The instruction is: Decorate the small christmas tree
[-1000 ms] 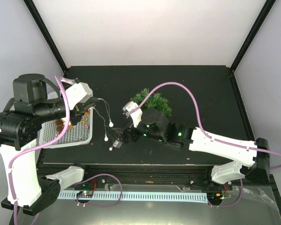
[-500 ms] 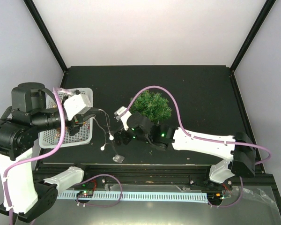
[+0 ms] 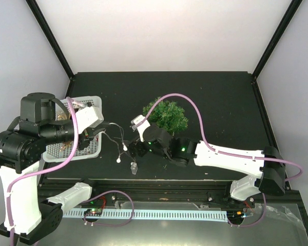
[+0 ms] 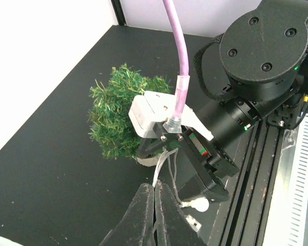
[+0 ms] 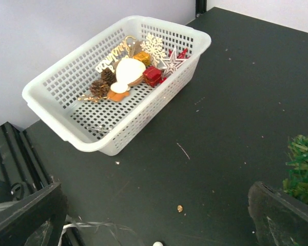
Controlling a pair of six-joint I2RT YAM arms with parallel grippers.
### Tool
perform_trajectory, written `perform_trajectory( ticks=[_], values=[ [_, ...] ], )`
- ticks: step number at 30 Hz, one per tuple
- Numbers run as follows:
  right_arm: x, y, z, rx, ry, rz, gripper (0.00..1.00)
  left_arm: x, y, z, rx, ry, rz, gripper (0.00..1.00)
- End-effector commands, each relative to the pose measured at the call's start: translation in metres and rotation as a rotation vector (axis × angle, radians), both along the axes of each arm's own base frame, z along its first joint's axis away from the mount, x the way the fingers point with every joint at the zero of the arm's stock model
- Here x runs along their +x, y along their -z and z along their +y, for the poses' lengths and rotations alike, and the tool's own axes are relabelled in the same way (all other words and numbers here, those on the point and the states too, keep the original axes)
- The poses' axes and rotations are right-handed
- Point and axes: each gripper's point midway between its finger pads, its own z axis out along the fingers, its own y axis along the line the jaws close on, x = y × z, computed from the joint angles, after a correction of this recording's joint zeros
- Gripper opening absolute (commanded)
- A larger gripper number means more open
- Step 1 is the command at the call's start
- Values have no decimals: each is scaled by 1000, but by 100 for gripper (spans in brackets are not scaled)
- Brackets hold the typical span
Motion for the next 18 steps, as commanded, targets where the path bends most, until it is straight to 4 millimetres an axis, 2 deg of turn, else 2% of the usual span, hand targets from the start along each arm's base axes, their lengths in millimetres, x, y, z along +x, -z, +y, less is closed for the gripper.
perform_trajectory(
  ticks=[1, 11, 18],
  values=[
    [7, 5, -14, -25, 76, -13, 97, 0, 4, 0, 14, 7, -15, 2],
    [9, 11, -24, -53, 108, -10, 97, 4, 3, 2, 16, -10, -28, 2],
    [-2, 12, -23, -53, 45, 11, 97, 7, 4, 2, 19, -16, -23, 2]
  ],
)
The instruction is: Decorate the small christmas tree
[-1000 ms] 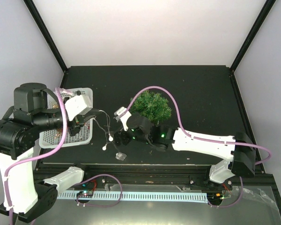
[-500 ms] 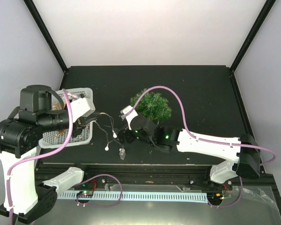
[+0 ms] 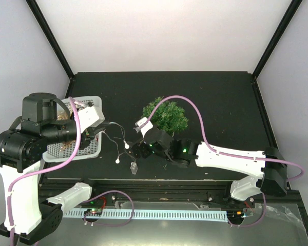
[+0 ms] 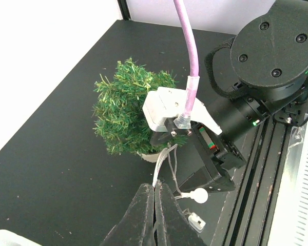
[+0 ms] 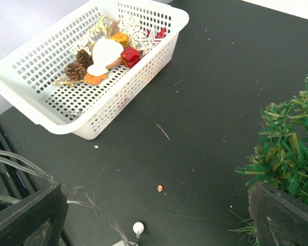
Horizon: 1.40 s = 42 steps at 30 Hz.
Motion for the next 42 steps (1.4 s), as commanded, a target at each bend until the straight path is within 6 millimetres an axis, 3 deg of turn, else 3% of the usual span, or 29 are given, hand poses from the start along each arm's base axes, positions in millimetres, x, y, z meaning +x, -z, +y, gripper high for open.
perform_trajectory(
  ticks=[1, 15, 32, 37, 42],
  values=[
    [-9, -9, -2, 29, -36, 8, 97, 3, -4, -1, 0, 2, -26, 2],
    [-25, -4, 19, 51, -132, 44, 96, 6, 2, -2, -4, -2, -6, 2],
    [-14, 1, 48, 126, -98, 51, 95, -5, 5, -7, -33, 36, 31, 2],
    [-7, 4, 58, 145, -75, 44, 88, -12, 2, -9, -52, 59, 42, 2],
    [-2, 9, 66, 172, -61, 35, 73, -19, 0, -13, -71, 93, 62, 2]
  ],
)
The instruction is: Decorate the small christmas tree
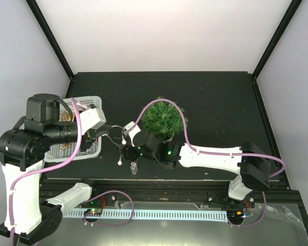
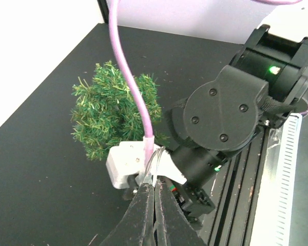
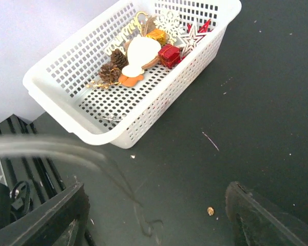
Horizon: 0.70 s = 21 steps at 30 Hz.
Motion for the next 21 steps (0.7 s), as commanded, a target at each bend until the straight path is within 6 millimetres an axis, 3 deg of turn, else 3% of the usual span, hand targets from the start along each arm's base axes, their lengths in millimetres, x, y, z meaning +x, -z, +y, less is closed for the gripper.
perform_trajectory(
  ticks=[1, 3, 7, 8, 14, 21],
  values=[
    [8, -18, 13, 96, 36, -29, 67, -14, -7, -5, -40, 45, 24, 2],
    [10, -21, 10, 112, 53, -37, 53, -14, -7, -4, -35, 43, 22, 1],
    [17, -24, -6, 102, 115, -57, 7, -11, -6, -2, -23, 26, 10, 1],
    [17, -24, -12, 96, 129, -59, 2, -10, -6, -2, -21, 20, 2, 1],
    [9, -40, -52, 90, 149, -86, 1, 5, -5, -3, -24, -8, -7, 2],
    [-11, -80, -90, 113, 82, -122, 1, 21, -4, -13, -64, 16, 30, 1]
  ],
)
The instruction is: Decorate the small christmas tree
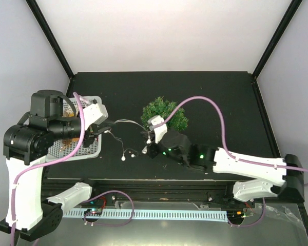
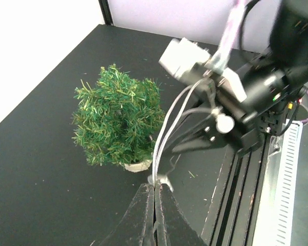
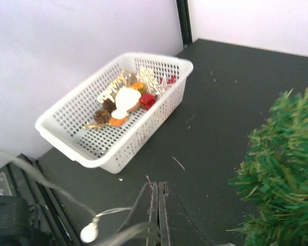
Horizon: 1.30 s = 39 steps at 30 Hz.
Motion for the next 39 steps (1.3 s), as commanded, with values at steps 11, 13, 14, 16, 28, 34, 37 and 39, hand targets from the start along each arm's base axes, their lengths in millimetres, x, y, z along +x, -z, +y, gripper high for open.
perform_trajectory(
  ticks=[11, 13, 14, 16, 28, 34, 37, 39],
  values=[
    [-16, -24, -72, -99, 14, -62, 1, 51, -10, -24, -100, 11, 19, 1],
    [-15, -24, -83, -106, 40, -68, 1, 59, -9, -27, -108, 6, 20, 2],
    [-13, -25, -88, -107, 56, -73, 1, 63, -9, -29, -113, 3, 16, 2],
    [-12, -27, -96, -108, 78, -82, 1, 70, -8, -32, -120, -4, 16, 2],
    [-4, -50, -136, -100, 194, -155, 1, 101, -22, -60, -144, 74, 49, 2],
    [1, -66, -161, -81, 271, -195, 1, 111, -49, -68, -161, 92, -21, 2],
    [2, -69, -168, -81, 293, -208, 1, 117, -59, -70, -166, 86, -62, 2],
    [3, -70, -171, -84, 305, -215, 1, 118, -66, -71, -171, 89, -80, 2]
  ],
)
